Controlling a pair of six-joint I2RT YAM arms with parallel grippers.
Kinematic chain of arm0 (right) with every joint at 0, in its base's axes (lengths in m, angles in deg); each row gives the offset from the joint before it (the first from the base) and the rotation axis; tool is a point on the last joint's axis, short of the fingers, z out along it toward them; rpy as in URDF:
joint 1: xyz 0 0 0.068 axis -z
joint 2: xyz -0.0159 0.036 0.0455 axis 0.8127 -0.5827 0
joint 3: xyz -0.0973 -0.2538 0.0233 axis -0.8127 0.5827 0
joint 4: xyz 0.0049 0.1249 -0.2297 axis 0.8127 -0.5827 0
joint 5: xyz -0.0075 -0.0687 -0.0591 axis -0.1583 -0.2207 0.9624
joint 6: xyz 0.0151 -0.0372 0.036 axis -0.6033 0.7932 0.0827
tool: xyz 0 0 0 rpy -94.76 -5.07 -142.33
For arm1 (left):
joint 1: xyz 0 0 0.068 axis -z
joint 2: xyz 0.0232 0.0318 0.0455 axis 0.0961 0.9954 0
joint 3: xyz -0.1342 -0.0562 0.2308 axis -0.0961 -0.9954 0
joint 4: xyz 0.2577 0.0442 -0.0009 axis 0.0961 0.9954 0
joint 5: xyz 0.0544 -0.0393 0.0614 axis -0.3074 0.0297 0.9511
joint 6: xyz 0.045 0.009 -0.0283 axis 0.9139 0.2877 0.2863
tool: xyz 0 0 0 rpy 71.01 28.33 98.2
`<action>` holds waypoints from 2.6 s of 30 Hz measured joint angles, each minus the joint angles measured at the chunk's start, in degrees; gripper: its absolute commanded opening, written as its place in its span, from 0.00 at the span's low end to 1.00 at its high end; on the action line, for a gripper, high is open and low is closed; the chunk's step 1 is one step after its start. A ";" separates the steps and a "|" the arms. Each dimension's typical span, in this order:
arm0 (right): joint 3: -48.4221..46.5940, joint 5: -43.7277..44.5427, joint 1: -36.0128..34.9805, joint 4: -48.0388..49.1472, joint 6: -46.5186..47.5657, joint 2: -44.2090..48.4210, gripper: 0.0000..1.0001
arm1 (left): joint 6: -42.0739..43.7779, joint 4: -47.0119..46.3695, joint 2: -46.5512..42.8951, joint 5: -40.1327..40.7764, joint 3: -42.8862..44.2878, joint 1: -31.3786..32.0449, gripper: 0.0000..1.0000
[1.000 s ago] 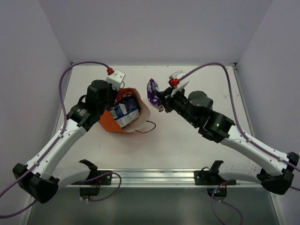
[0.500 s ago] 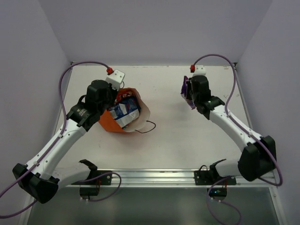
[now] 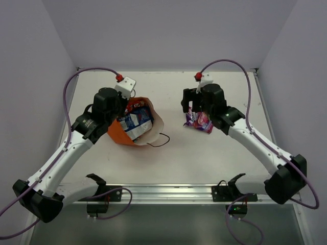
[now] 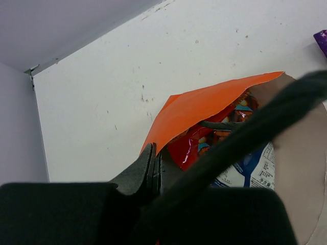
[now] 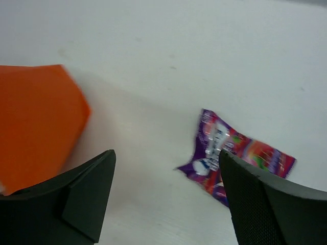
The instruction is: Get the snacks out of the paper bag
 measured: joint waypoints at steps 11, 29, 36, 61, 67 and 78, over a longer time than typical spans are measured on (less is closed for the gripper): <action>-5.16 -6.64 -27.23 14.95 -0.72 0.46 0.88 | -1.27 0.13 -0.04 -0.22 0.00 0.00 0.00; -5.64 -3.17 -30.05 30.36 -2.47 -23.76 0.98 | -3.78 1.42 -0.04 -0.79 0.59 -0.09 0.00; -8.79 -1.81 -29.97 31.39 -2.21 -27.39 0.46 | -4.00 2.89 -0.04 -0.83 0.98 -0.76 0.00; -4.52 -2.03 -30.12 27.06 3.67 -8.70 0.00 | -3.98 3.13 -0.63 -0.52 0.81 -1.03 0.00; -4.50 -2.05 -30.12 25.83 5.05 -3.93 0.00 | -3.96 2.38 -0.79 0.17 0.13 -1.16 0.00; -3.19 0.33 -30.12 25.03 7.85 5.46 0.00 | -3.91 1.40 -1.09 1.73 -0.46 -2.10 0.00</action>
